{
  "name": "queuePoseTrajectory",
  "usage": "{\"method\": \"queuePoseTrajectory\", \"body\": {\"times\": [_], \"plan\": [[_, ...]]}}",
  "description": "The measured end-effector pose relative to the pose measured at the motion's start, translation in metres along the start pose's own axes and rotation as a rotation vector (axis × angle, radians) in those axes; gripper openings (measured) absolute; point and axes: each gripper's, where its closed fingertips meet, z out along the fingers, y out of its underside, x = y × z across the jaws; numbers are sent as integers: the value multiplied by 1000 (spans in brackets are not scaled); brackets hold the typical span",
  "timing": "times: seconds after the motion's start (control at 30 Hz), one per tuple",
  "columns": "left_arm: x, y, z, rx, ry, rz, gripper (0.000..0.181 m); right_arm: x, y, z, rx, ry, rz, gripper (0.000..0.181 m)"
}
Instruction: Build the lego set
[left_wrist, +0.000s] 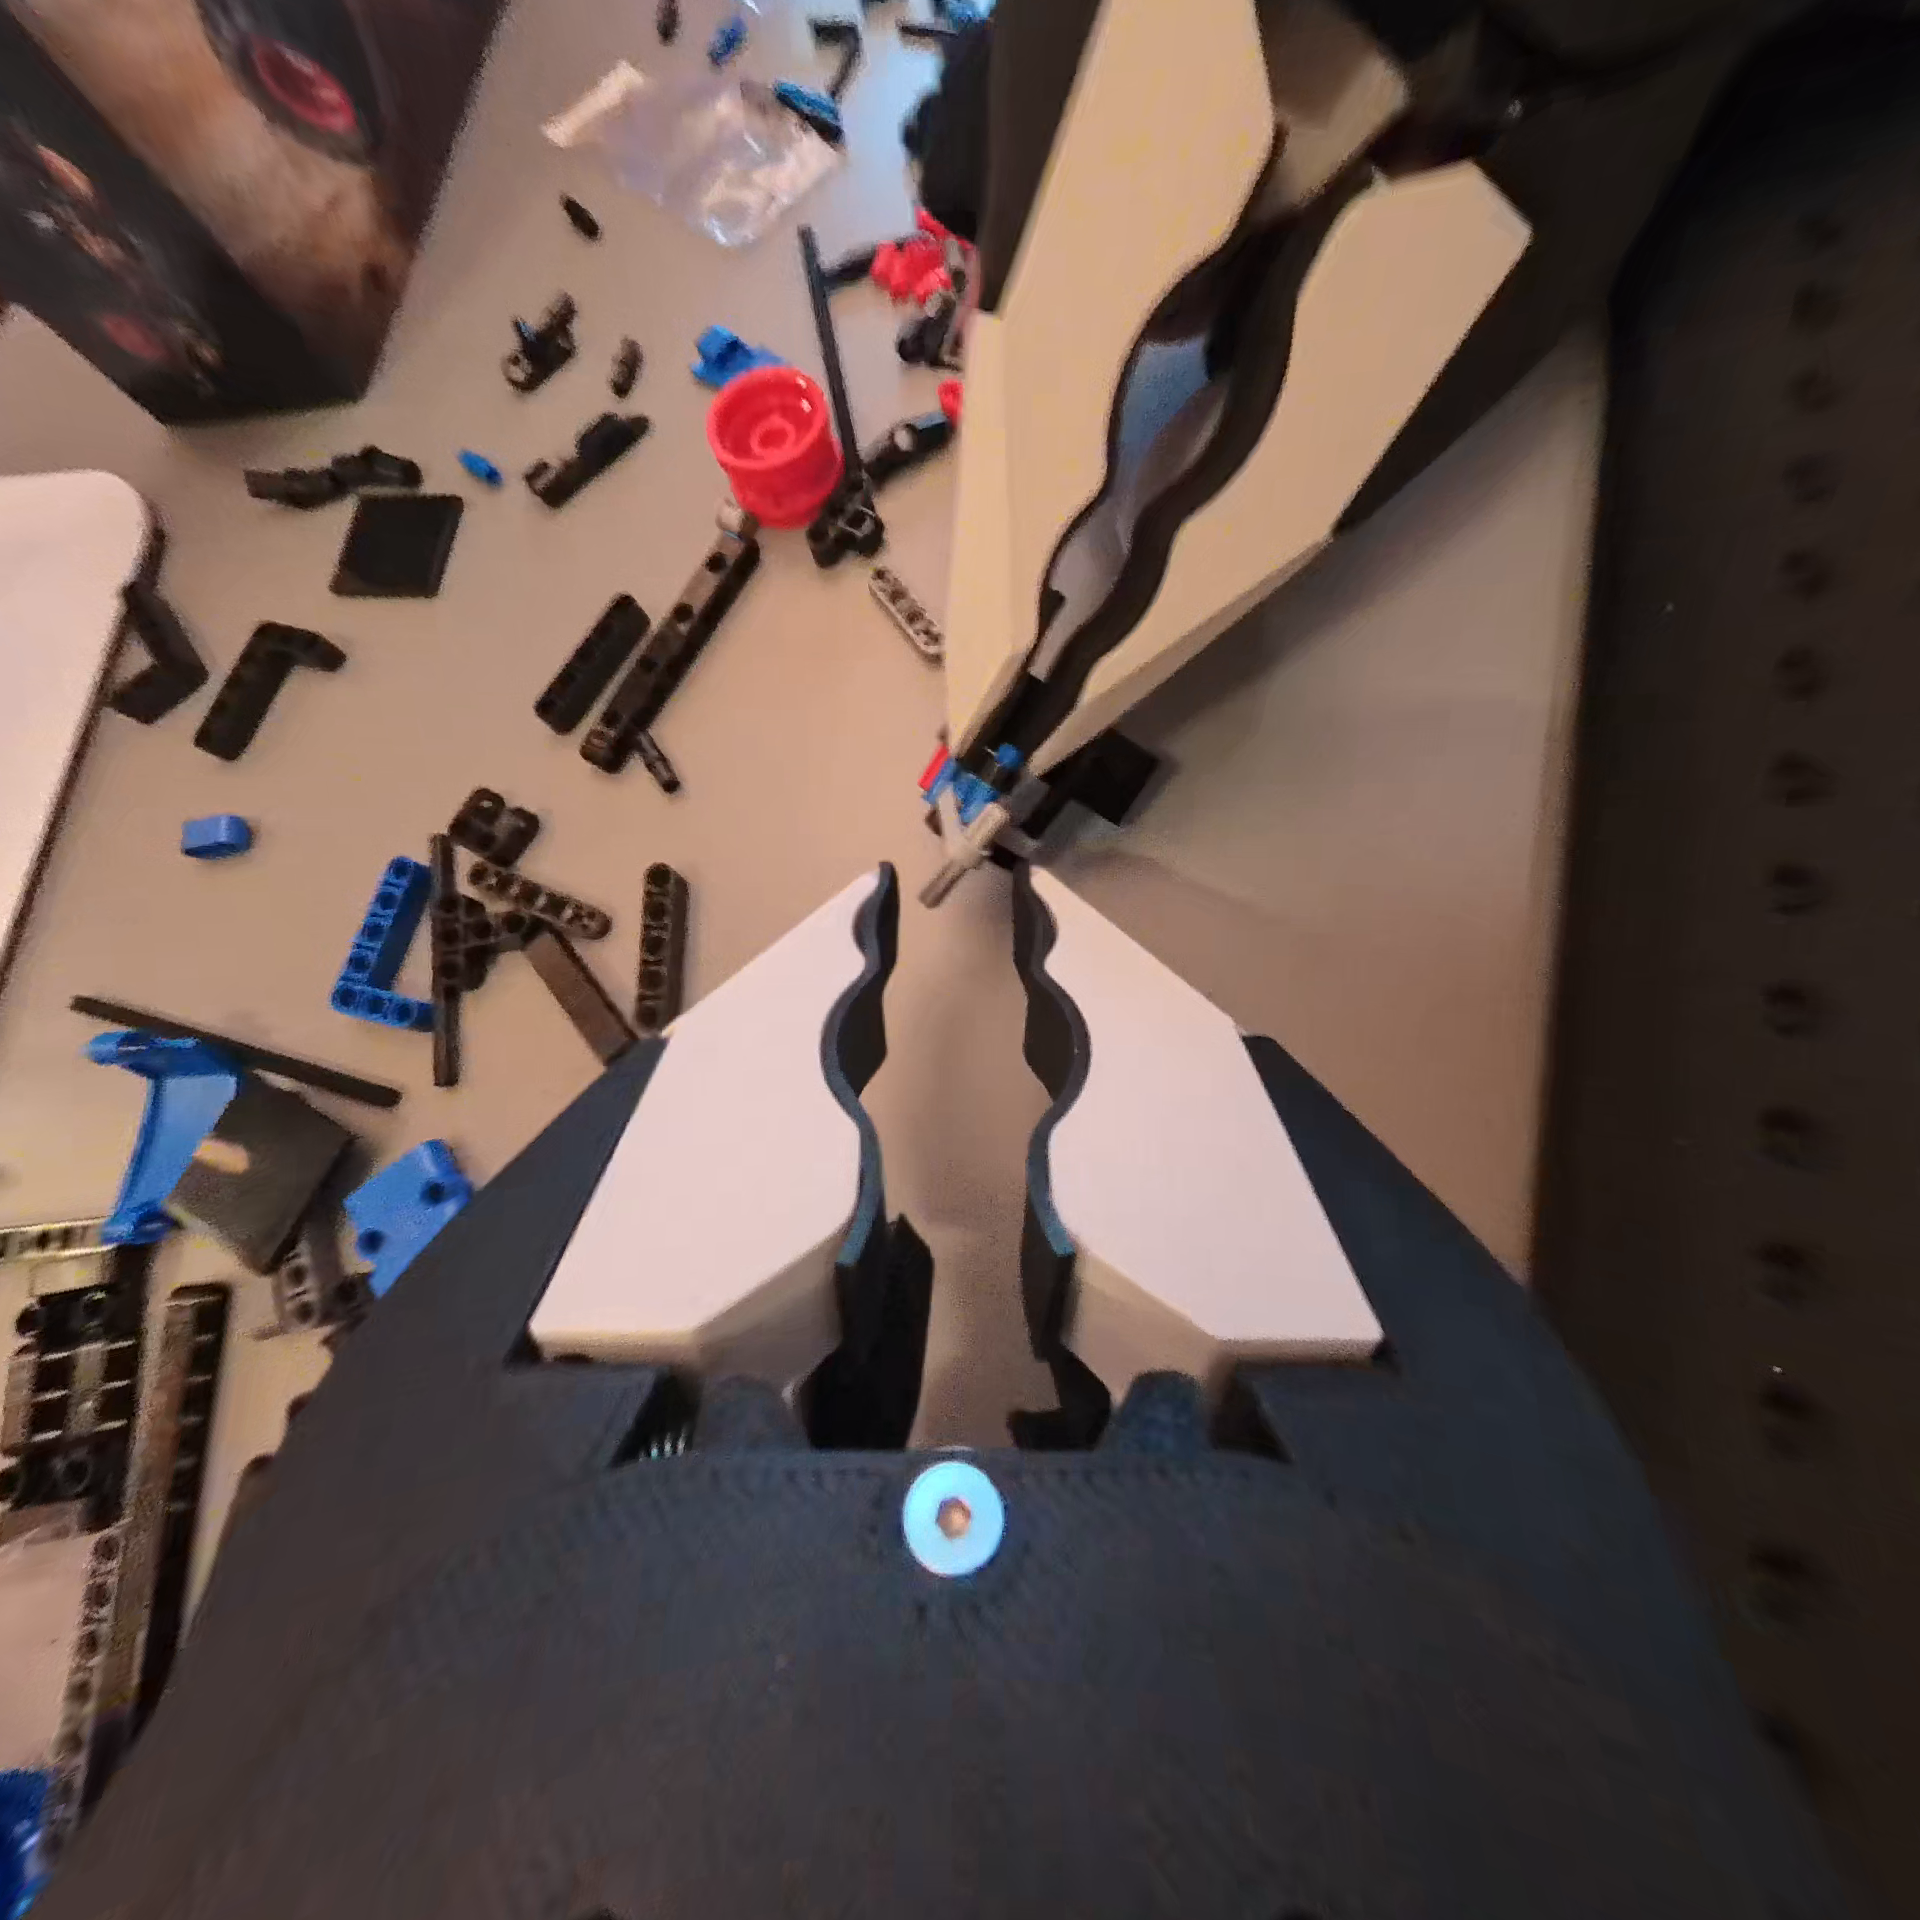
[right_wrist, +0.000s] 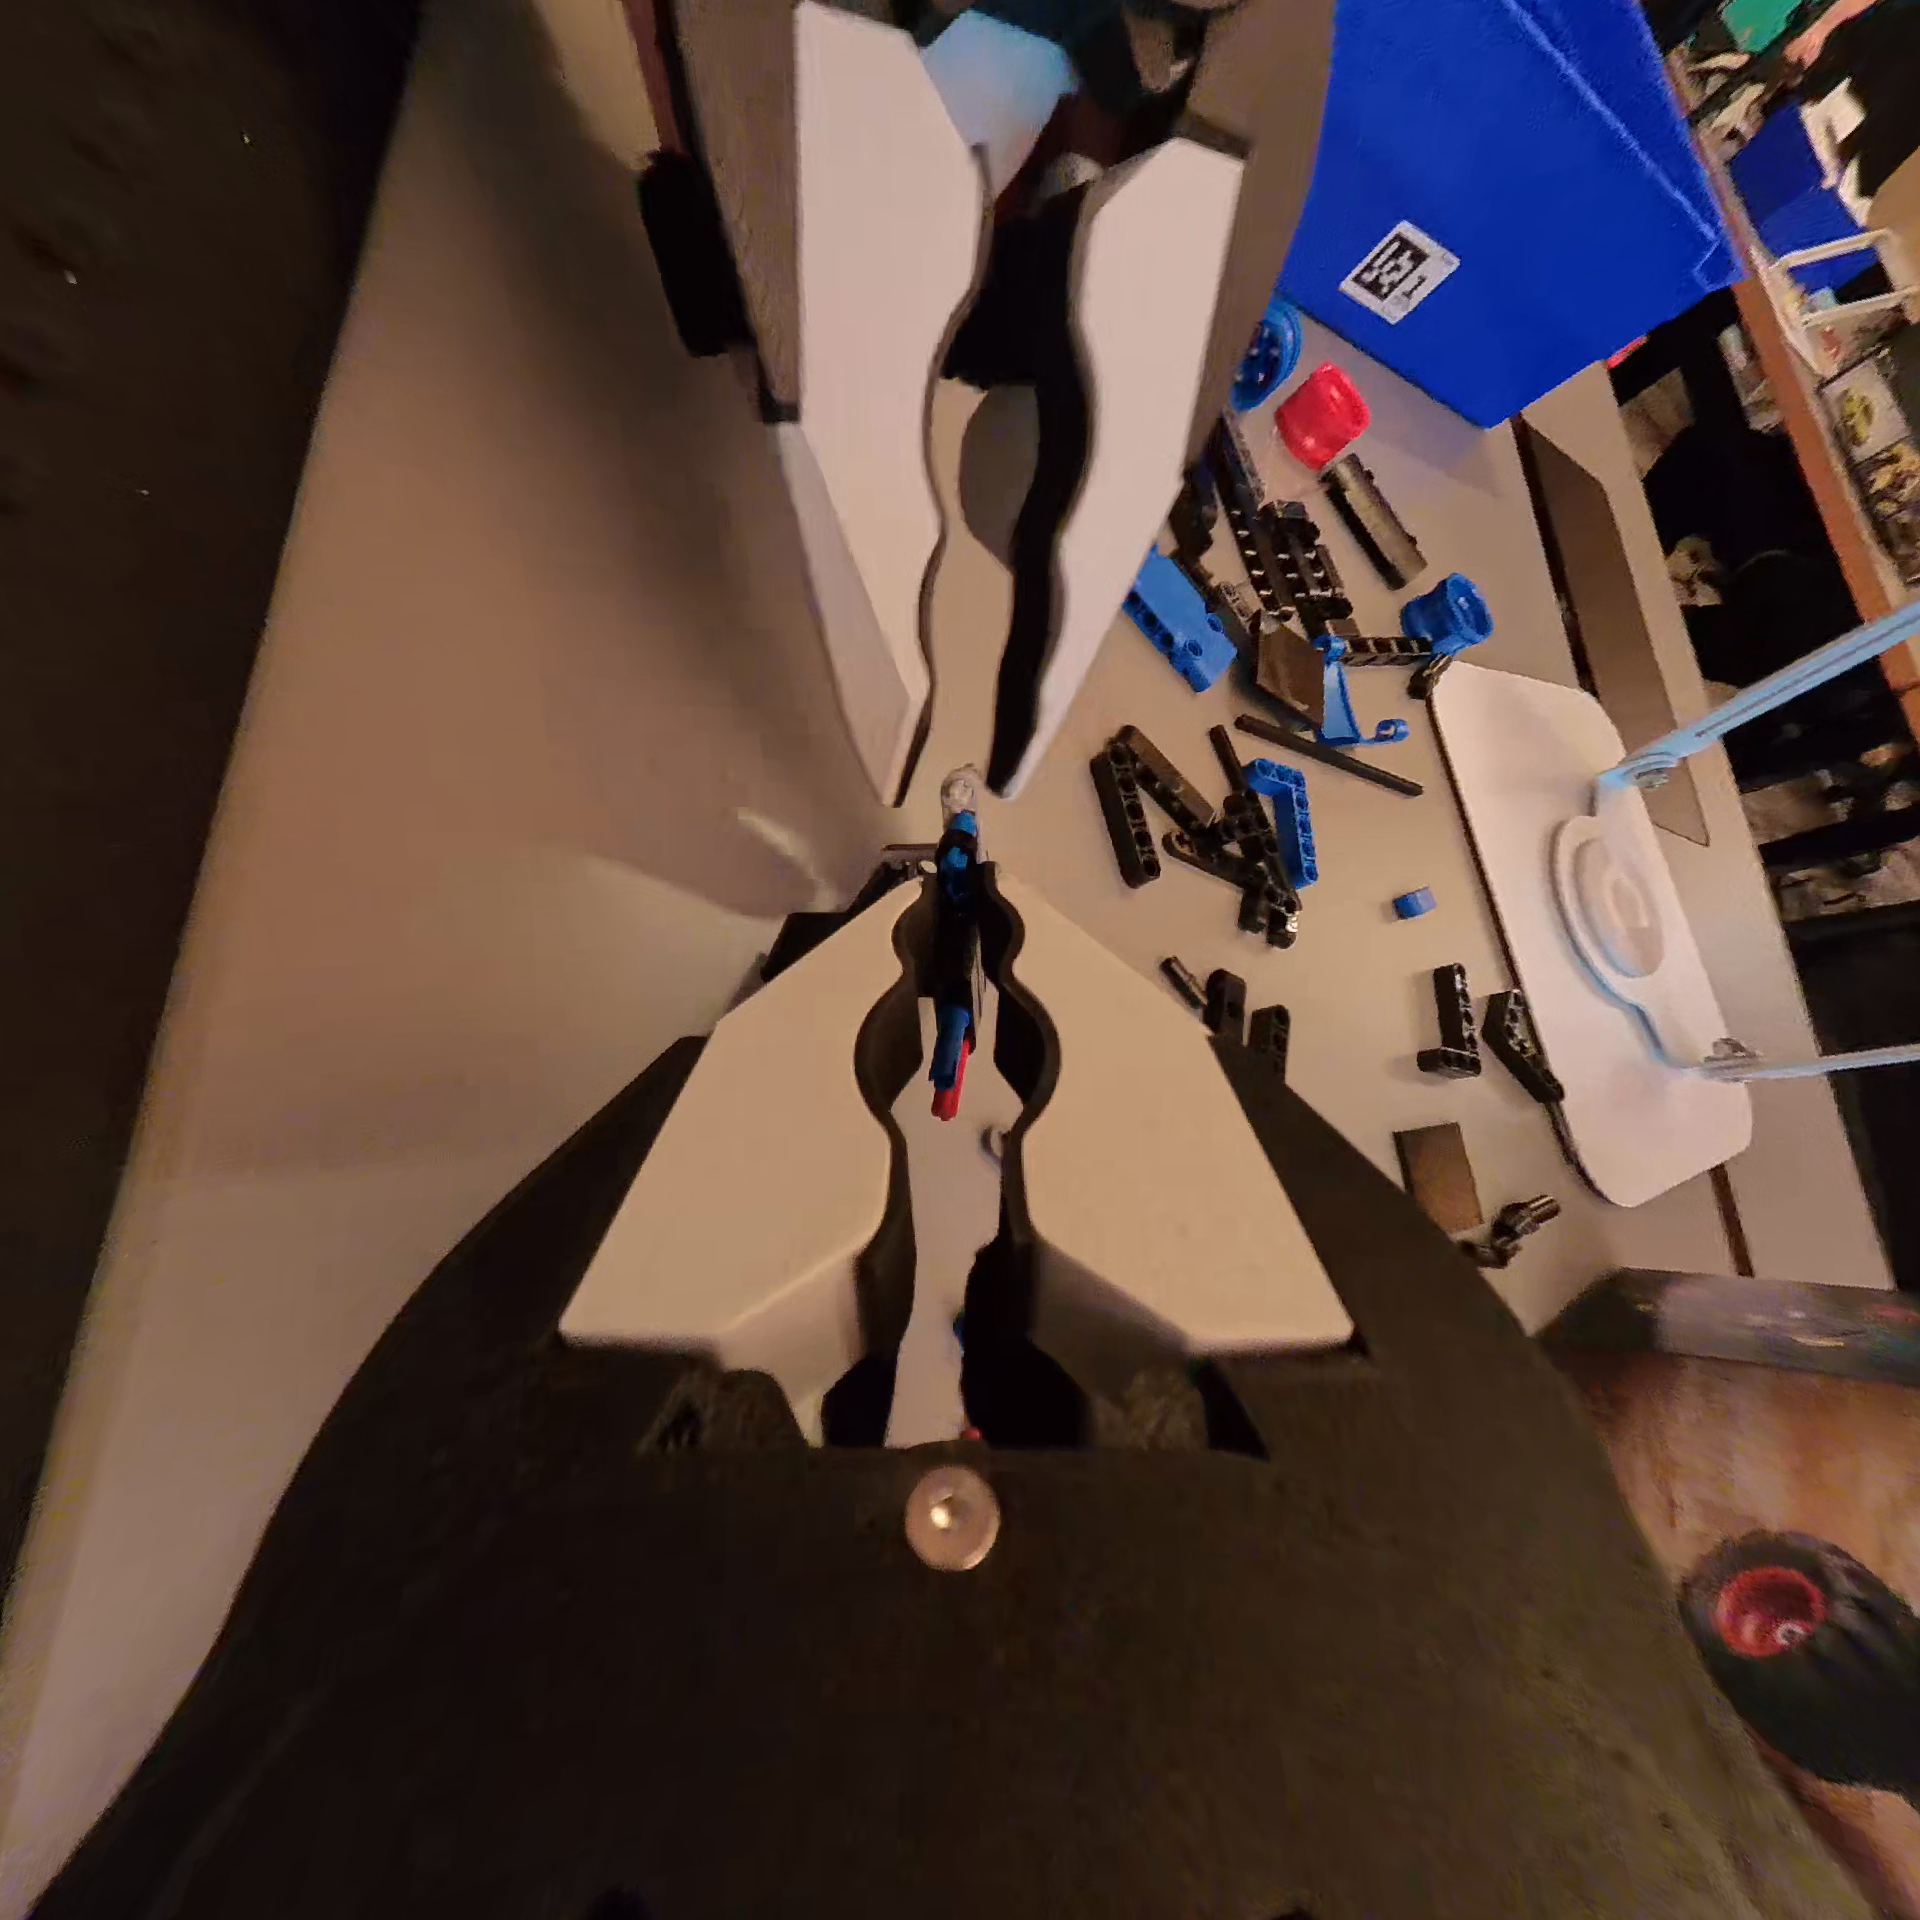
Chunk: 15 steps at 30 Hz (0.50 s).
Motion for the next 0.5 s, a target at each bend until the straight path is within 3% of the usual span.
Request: {"method": "queuePoseTrajectory", "body": {"times": [0.1,0.5], "plan": [[-2,7,4,-32,-20,27,7,-2,0,3,0,-37,44,5],[9,4,8,-28,39,16,4,-10,-5,-3,50,-121,175,5]]}}
